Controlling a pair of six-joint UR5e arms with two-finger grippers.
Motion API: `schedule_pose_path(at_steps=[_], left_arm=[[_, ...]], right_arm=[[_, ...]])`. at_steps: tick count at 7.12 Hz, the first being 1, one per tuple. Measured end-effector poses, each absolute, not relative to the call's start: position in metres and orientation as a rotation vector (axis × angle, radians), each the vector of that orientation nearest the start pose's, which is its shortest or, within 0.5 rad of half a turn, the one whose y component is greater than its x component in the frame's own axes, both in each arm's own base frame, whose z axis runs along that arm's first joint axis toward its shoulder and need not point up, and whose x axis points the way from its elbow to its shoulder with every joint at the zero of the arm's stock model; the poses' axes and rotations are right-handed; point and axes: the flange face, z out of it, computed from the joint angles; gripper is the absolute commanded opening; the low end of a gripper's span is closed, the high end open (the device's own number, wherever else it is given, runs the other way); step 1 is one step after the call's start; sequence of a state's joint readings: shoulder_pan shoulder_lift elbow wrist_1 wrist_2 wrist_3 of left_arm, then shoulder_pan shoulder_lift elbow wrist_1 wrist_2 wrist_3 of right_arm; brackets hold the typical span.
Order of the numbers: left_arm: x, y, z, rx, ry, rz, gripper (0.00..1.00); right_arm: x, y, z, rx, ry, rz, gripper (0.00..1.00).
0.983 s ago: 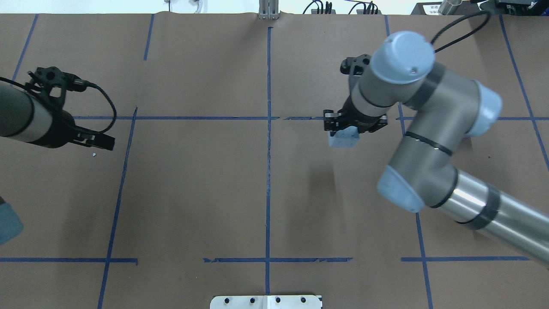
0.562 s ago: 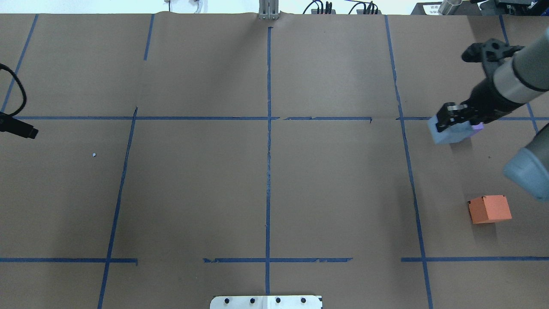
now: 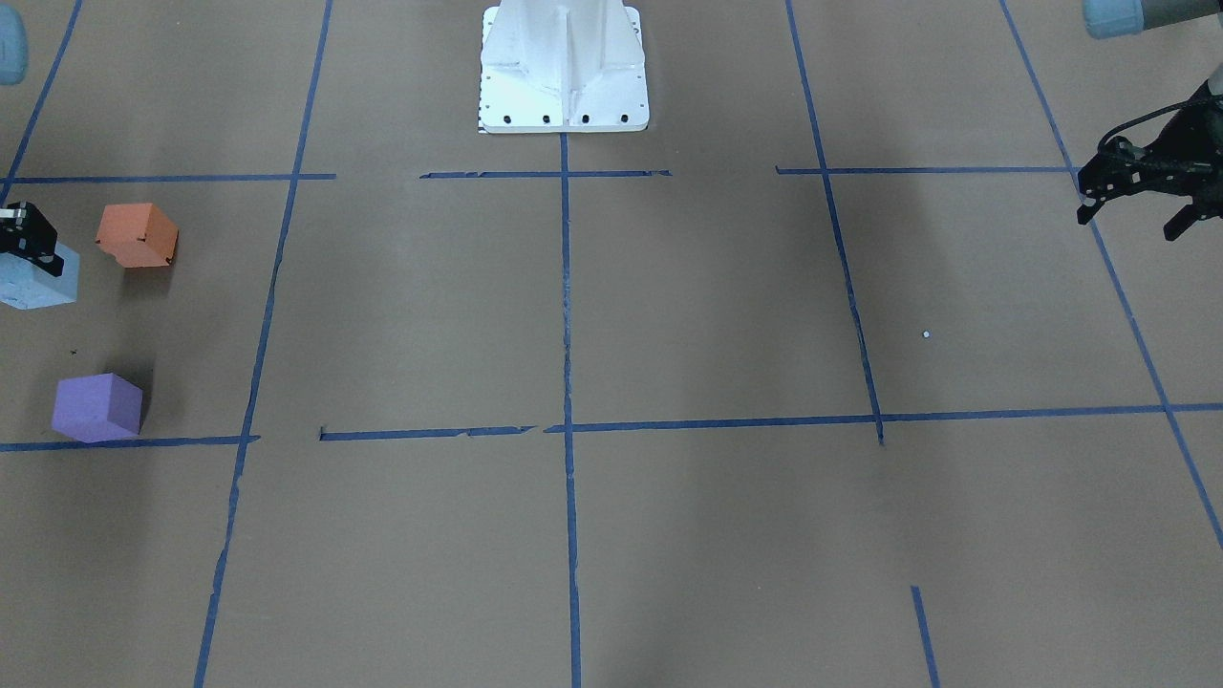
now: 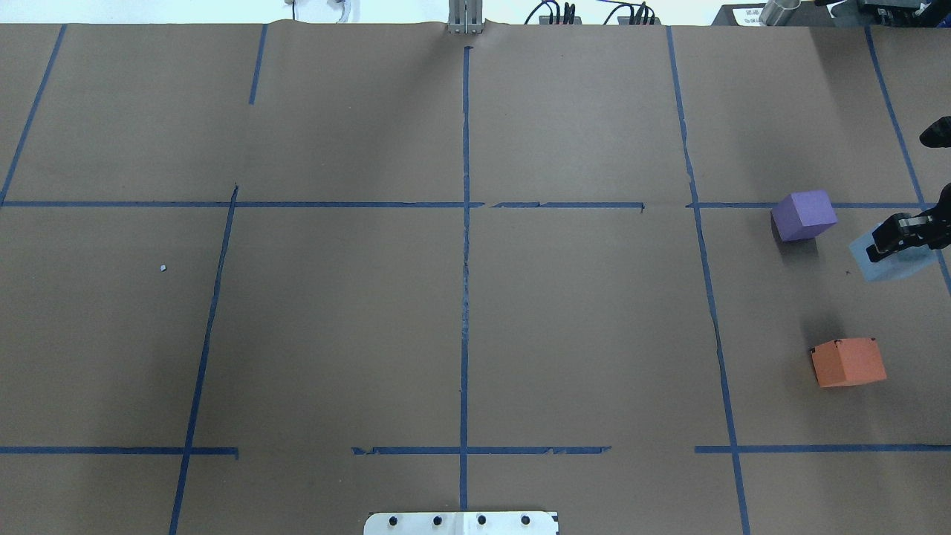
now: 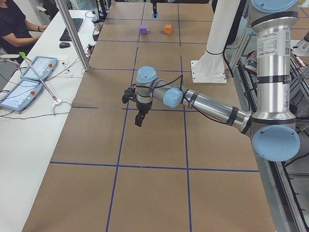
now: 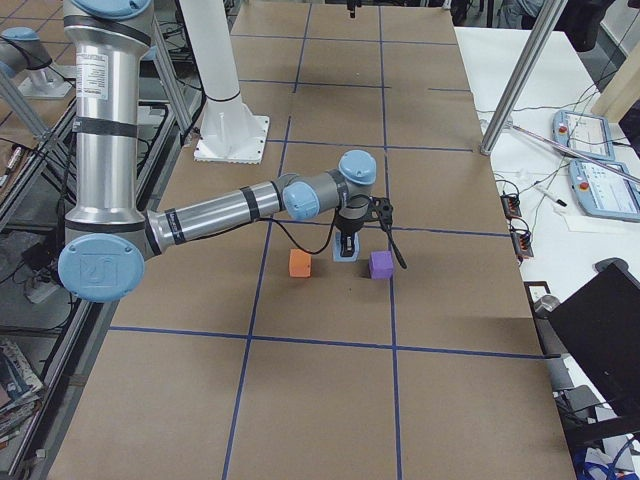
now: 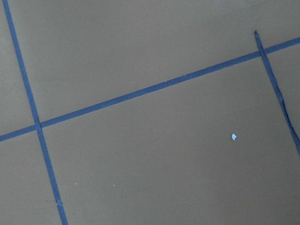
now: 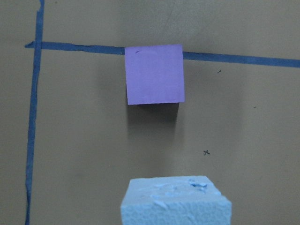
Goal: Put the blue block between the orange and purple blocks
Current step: 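Lower the light blue cube between the purple and orange cubes with the right gripper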
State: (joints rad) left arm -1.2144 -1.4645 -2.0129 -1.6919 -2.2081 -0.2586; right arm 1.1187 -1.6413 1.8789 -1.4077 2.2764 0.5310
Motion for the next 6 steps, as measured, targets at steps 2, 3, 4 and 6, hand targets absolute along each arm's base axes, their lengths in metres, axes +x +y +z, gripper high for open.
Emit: schedule_pose_path(at_steps=[2, 3, 4, 6], left_arm=[[0.086, -0.447, 0.485, 0.23, 0.731, 0.236, 1.0], [0.085, -0.447, 0.485, 0.23, 0.731, 0.235, 1.0], [0.085, -0.447, 0.485, 0.231, 0.731, 0.234, 1.0], [0.085, -0.446, 0.484, 0.231, 0.731, 0.233, 1.0]], right_arm=[[-0.185, -0.452, 0.546, 0.051, -0.786, -0.03, 0.04], [-0.195, -0.448, 0.554, 0.052, -0.778, -0.032, 0.04], [-0.206, -0.444, 0.564, 0.039, -0.766, -0.043, 0.04], [-0.223, -0.439, 0.574, 0.015, -0.755, -0.068, 0.04]])
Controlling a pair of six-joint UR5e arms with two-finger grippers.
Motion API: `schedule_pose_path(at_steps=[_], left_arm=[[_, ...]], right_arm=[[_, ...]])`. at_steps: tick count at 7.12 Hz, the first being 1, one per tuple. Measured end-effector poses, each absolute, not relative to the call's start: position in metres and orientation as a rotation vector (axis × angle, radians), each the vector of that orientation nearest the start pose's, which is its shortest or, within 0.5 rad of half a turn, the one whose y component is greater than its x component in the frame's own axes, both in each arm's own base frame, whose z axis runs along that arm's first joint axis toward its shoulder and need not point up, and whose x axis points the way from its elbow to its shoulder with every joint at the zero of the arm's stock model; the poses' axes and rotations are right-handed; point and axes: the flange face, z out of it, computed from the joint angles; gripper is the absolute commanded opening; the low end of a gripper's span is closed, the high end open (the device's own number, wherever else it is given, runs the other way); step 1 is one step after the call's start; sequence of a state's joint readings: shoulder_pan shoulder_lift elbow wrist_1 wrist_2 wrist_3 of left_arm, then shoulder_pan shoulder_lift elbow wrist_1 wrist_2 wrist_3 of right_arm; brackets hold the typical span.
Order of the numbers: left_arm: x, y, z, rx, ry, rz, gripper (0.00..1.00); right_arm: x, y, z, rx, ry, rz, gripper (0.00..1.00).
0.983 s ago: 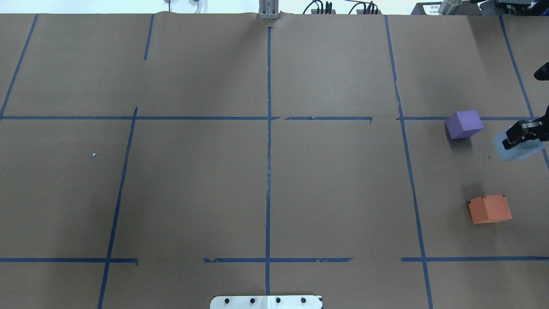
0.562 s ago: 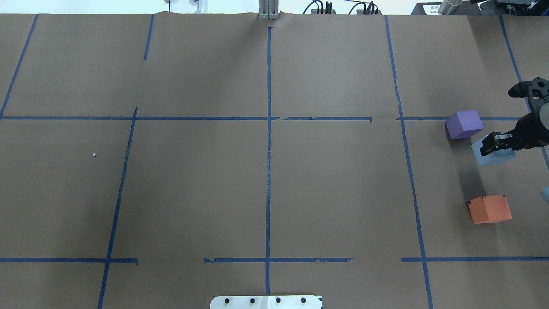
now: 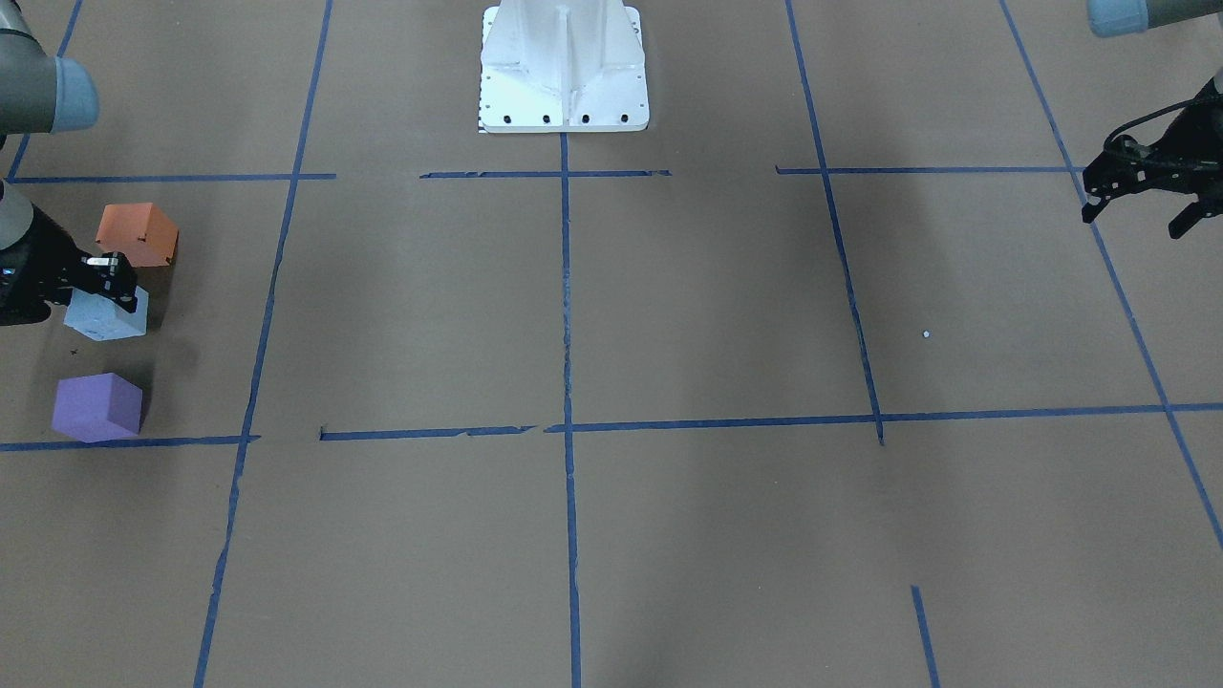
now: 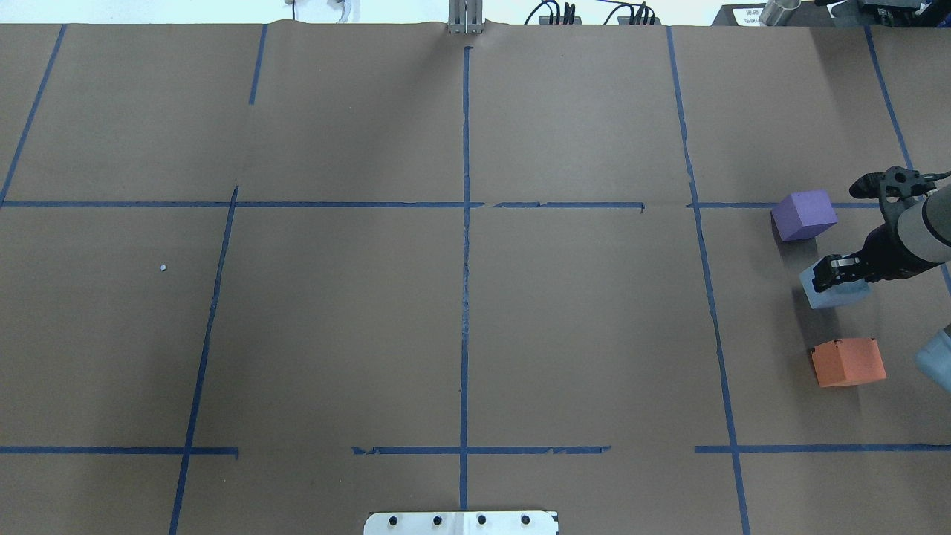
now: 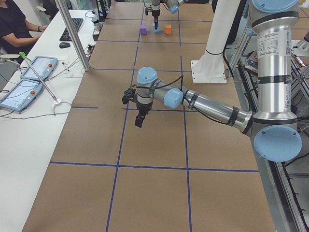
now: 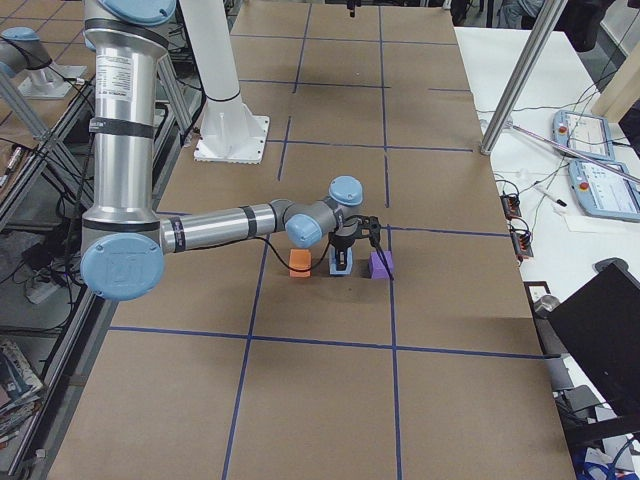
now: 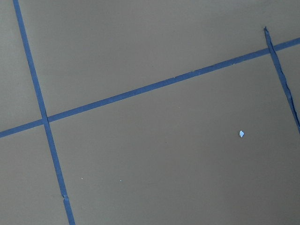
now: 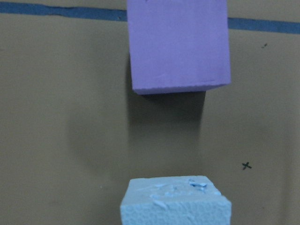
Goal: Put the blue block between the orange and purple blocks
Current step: 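Lower the light blue cube between the purple and orange cubes with the right gripper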
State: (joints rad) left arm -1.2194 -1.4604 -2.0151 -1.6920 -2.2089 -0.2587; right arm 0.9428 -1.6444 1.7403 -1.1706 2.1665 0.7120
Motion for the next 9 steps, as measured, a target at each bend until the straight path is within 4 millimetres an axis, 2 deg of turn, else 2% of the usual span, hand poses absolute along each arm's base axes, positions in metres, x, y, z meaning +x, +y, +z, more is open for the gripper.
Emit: schedule_pose_path(at_steps=[1, 2, 3, 7, 9], left_arm=[[0.085, -0.446, 0.483, 0.233, 0.732, 0.233, 1.0], [0.084, -0.446, 0.482, 0.235, 0.732, 0.232, 1.0], [0.084, -0.446, 0.481, 0.237, 0.733, 0.231, 1.0], [0.084, -0.445, 0.48, 0.237, 0.733, 0.229, 1.0], [0.082, -0.445, 0.48, 0.238, 0.733, 0.224, 1.0]], right_arm=[[-0.23, -0.438, 0.58, 0.002, -0.75, -0.078, 0.08], [-0.234, -0.438, 0.583, -0.004, -0.747, -0.086, 0.23], [-0.236, -0.438, 0.585, -0.006, -0.745, -0.089, 0.99], [-0.239, -0.446, 0.571, 0.018, -0.761, -0.097, 1.0], [-0.223, -0.449, 0.557, 0.052, -0.776, -0.079, 1.0]])
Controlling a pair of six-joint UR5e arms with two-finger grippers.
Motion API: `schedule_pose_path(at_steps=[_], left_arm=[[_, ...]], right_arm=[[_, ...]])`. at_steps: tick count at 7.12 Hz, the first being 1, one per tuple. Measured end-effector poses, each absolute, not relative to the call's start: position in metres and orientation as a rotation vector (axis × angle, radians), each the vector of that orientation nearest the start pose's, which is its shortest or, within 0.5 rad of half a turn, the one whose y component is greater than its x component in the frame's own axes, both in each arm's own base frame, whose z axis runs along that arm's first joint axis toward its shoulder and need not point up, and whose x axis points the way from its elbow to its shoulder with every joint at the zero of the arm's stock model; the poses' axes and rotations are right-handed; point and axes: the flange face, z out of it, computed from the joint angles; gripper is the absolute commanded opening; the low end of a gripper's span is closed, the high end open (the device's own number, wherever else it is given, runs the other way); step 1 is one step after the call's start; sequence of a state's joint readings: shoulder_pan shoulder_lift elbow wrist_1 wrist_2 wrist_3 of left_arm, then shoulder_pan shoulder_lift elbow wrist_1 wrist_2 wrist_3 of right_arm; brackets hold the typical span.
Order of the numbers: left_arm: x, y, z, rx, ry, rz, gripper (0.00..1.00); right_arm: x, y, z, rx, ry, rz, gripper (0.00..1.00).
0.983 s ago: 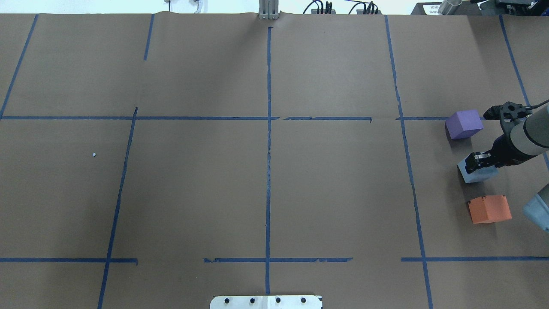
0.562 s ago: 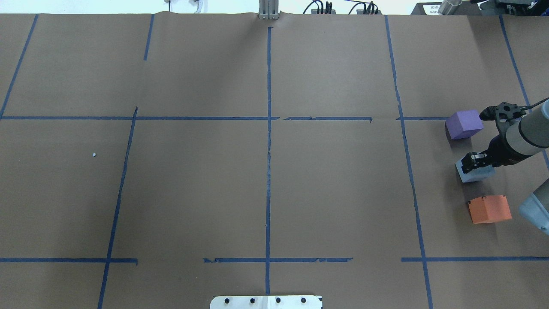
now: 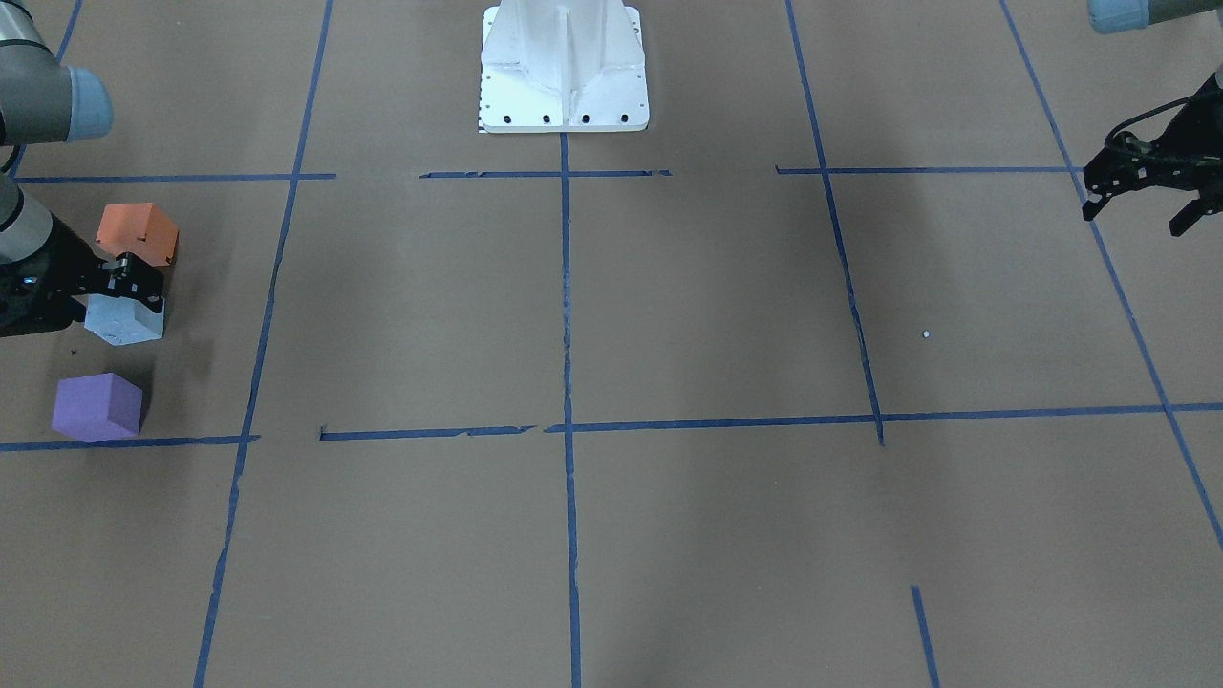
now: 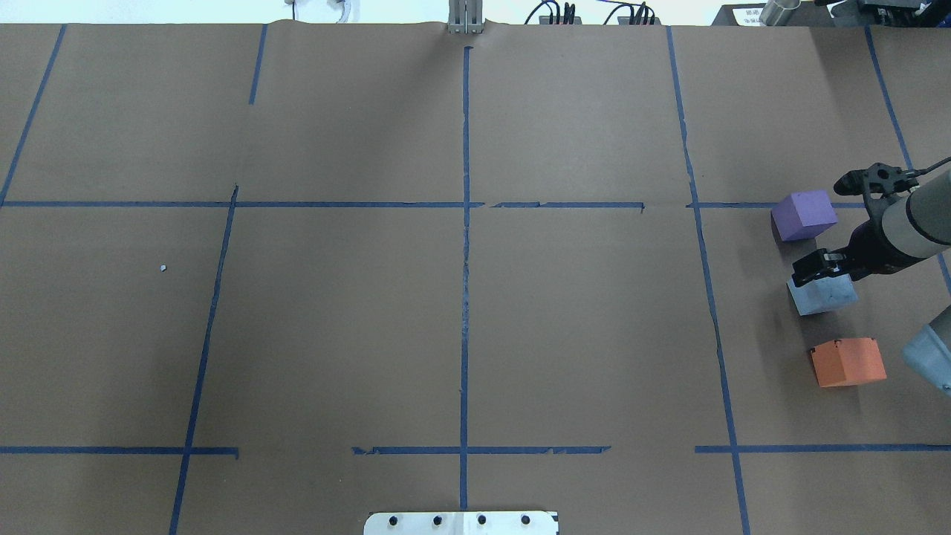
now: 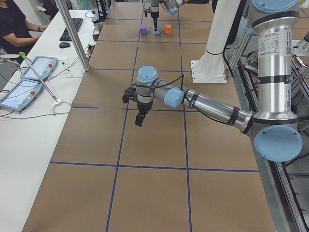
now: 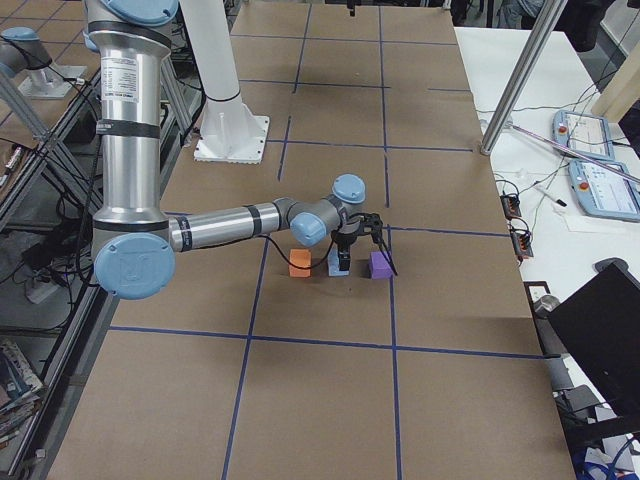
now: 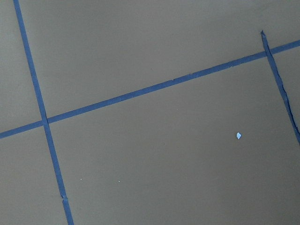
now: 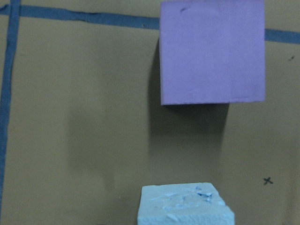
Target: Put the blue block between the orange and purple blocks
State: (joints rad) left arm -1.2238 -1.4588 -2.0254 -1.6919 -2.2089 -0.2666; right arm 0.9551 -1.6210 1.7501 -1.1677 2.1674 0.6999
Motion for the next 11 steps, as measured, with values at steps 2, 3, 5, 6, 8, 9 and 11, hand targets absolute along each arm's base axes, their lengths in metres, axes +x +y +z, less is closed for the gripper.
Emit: schedule_pose_path(at_steps=[2, 3, 5, 6, 8, 9, 11], left_arm=[[0.08, -0.446, 0.479, 0.242, 0.733, 0.22, 1.0], [0.08, -0.446, 0.479, 0.242, 0.733, 0.22, 1.0], [0.074, -0.444, 0.488, 0.237, 0.724, 0.229, 1.0], [0.061, -0.444, 0.5, 0.244, 0.709, 0.251, 1.0], [0.008, -0.448, 0.531, 0.278, 0.662, 0.294, 1.0], [-0.02, -0.449, 0.549, 0.281, 0.64, 0.307, 1.0], [-0.043, -0.446, 0.573, 0.202, 0.682, 0.299, 1.0]], right_arm=[[-0.178, -0.451, 0.531, 0.122, -0.797, -0.021, 1.0], [-0.148, -0.455, 0.518, 0.158, -0.812, 0.02, 1.0], [-0.077, -0.465, 0.514, 0.196, -0.829, 0.048, 1.0], [-0.044, -0.469, 0.52, 0.195, -0.799, 0.017, 1.0], [0.006, -0.471, 0.537, 0.161, -0.741, -0.069, 1.0], [0.019, -0.467, 0.545, 0.13, -0.736, -0.086, 1.0], [0.026, -0.462, 0.556, 0.077, -0.758, -0.094, 1.0]])
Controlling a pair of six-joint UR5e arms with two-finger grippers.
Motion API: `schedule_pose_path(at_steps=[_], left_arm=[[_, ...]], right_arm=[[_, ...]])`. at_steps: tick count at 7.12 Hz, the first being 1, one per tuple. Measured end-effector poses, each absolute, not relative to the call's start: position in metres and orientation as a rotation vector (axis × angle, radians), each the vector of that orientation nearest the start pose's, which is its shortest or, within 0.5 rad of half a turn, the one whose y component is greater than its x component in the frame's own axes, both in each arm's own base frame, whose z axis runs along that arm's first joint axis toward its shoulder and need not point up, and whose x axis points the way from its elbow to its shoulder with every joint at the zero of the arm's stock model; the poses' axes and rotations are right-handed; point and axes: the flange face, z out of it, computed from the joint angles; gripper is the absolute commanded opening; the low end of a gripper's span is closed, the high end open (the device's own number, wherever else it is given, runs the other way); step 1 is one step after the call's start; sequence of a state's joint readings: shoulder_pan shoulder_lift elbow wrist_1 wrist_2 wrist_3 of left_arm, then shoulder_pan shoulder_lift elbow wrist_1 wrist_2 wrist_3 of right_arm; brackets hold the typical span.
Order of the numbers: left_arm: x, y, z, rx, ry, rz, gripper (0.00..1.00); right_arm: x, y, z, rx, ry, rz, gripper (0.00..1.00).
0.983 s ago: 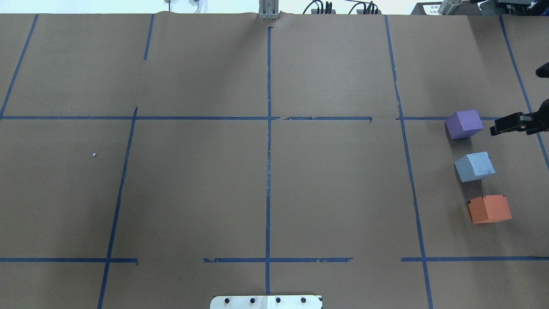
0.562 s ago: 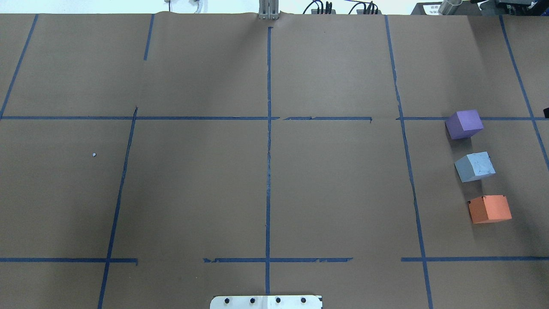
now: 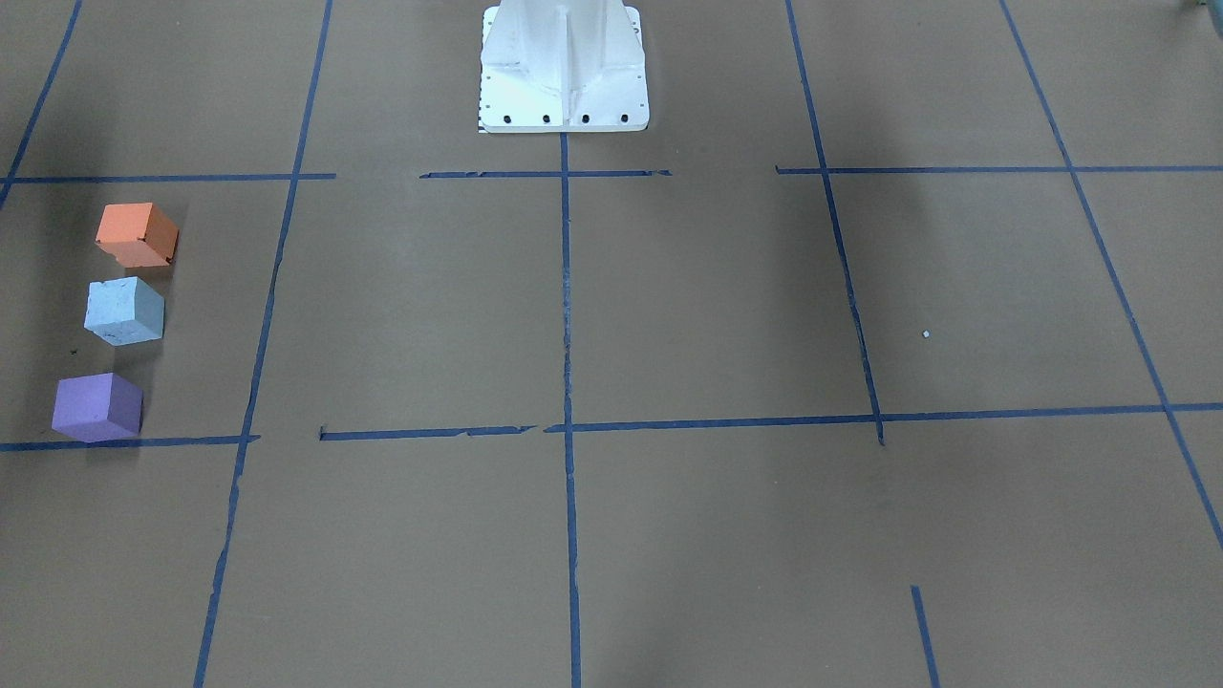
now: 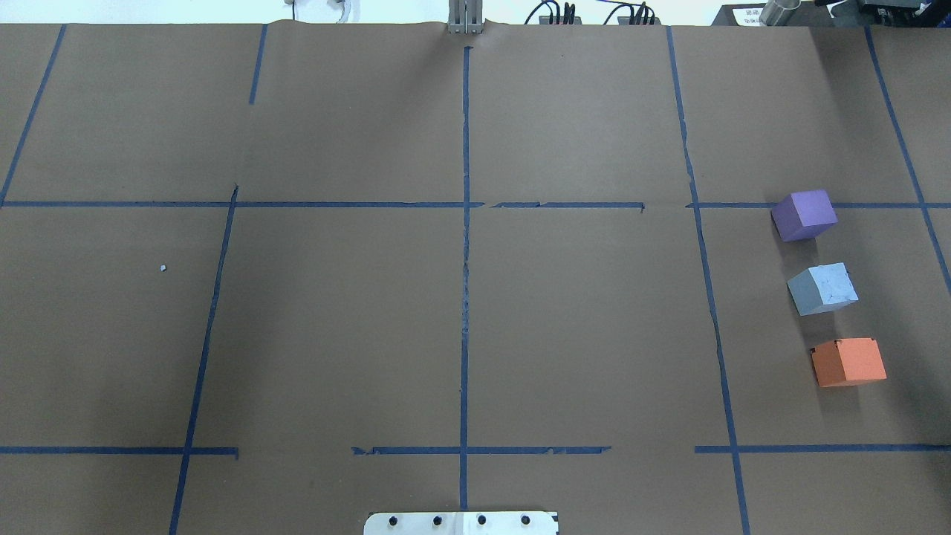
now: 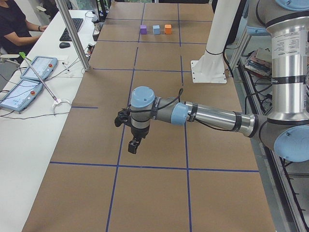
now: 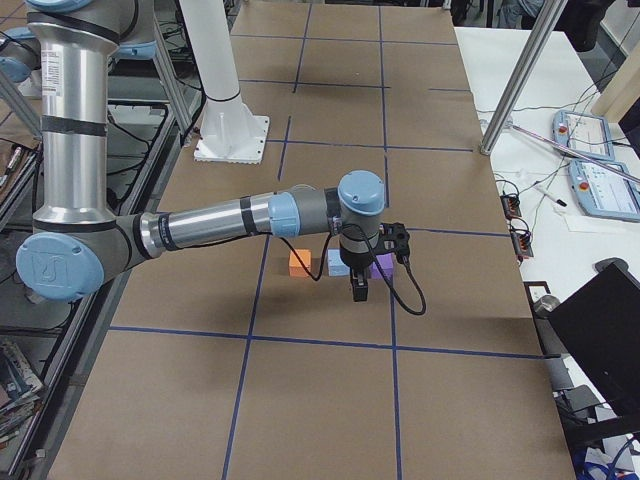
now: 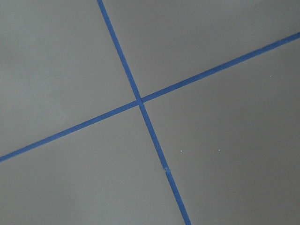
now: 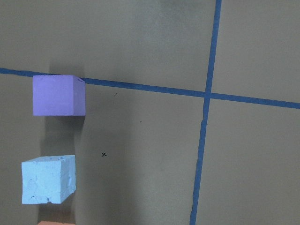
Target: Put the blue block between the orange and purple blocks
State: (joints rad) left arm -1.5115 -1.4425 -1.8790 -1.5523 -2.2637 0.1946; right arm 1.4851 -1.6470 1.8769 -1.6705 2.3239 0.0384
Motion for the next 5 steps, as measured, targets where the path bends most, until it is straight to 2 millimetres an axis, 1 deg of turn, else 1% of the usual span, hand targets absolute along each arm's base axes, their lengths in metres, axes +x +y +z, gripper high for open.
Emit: schedule_pose_path(at_steps=[2, 3, 5], left_arm=[[-0.046, -0.435, 0.59, 0.113, 0.745, 0.264, 1.0], [-0.047, -0.43, 0.594, 0.098, 0.753, 0.255, 1.0], [-0.048, -0.43, 0.597, 0.089, 0.756, 0.246, 1.0]], right_arm=[[0.027, -0.452, 0.565, 0.055, -0.779, -0.093, 1.0], [0.028, -0.45, 0.571, 0.048, -0.78, -0.096, 1.0], [0.031, -0.449, 0.574, 0.053, -0.782, -0.104, 1.0]])
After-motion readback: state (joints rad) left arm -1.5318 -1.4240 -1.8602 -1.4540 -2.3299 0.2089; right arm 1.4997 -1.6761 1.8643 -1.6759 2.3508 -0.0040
